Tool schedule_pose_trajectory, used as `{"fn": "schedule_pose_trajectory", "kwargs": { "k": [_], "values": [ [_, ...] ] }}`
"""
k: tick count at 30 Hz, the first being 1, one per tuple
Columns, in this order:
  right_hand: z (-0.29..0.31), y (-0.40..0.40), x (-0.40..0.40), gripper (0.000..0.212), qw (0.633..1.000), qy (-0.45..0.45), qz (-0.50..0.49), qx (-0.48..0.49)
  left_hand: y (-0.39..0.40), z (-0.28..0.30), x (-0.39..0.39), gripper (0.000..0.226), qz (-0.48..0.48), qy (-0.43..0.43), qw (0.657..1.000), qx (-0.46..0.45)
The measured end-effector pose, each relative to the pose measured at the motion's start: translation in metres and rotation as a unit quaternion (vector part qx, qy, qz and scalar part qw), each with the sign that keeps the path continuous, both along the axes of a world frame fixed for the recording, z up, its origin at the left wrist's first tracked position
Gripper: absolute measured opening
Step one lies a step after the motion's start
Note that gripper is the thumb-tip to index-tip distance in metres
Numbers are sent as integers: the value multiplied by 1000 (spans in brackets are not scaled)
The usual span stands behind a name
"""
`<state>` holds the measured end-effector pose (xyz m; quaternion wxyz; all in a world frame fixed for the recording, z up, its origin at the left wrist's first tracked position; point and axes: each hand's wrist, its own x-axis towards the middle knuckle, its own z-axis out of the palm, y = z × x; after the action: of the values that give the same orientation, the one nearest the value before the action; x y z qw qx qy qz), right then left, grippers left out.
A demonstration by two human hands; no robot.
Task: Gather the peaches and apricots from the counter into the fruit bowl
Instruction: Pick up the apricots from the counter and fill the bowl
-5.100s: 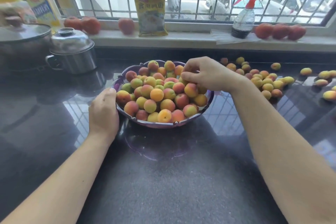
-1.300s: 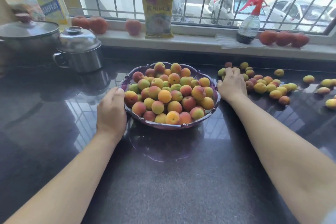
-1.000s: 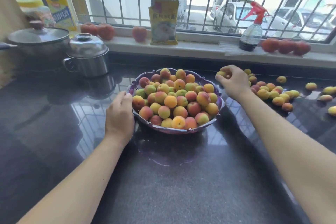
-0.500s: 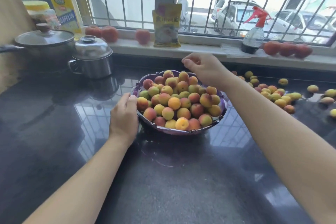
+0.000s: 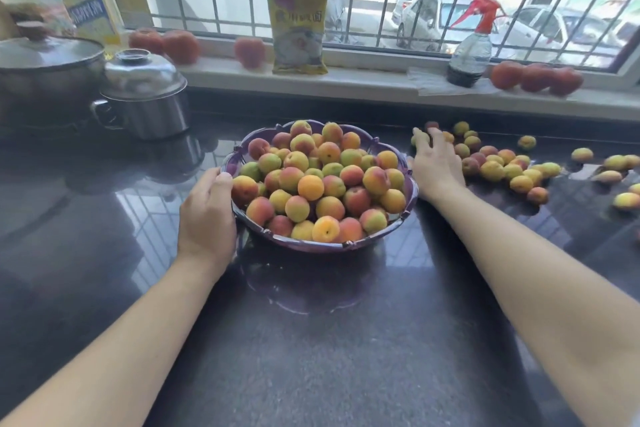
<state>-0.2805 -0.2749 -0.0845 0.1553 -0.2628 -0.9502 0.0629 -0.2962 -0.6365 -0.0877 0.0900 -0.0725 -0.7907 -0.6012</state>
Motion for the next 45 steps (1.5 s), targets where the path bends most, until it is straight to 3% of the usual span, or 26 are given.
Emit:
{"fn": "schedule_pose_trajectory", "kwargs": {
  "k": [6, 13, 16, 19, 25, 29, 35, 38, 40, 43, 45],
  "values": [
    [3, 8, -23, 57, 999, -41, 2, -4, 1, 4, 2, 33, 0, -4, 1000, -1],
    [1, 10, -18, 33, 996, 66, -34, -53, 0, 6, 5, 37, -14, -21, 999, 30],
    [5, 4, -6, 28, 995, 70, -7, -76, 0, 12, 10, 43, -30, -43, 997, 48],
    [23, -7, 14, 31, 979, 86, 10, -187, -1, 19, 14, 69, -37, -66, 996, 42],
    [97, -64, 55, 30, 941, 137, 141, -276, -6, 25, 23, 66, -55, -82, 995, 20],
    [126, -118, 68, 32, 948, 99, 229, -197, -9, 32, 53, 40, -61, -134, 986, 72],
    [108, -156, 61, 31, 941, 52, 286, -170, -18, 24, 82, 53, -66, -163, 972, 157],
    [99, -159, 58, 27, 945, 39, 286, -153, -20, 29, 75, 58, -55, -168, 970, 164],
    [97, -146, 61, 24, 946, 91, 272, -152, -19, 32, 62, 70, -47, -166, 972, 161],
    [93, -101, 71, 19, 933, 244, 160, -209, -12, 31, 48, 77, -46, -146, 976, 158],
    [70, -60, 82, 20, 953, 235, 58, -184, -4, 27, 43, 64, -51, -132, 978, 155]
  ]
}}
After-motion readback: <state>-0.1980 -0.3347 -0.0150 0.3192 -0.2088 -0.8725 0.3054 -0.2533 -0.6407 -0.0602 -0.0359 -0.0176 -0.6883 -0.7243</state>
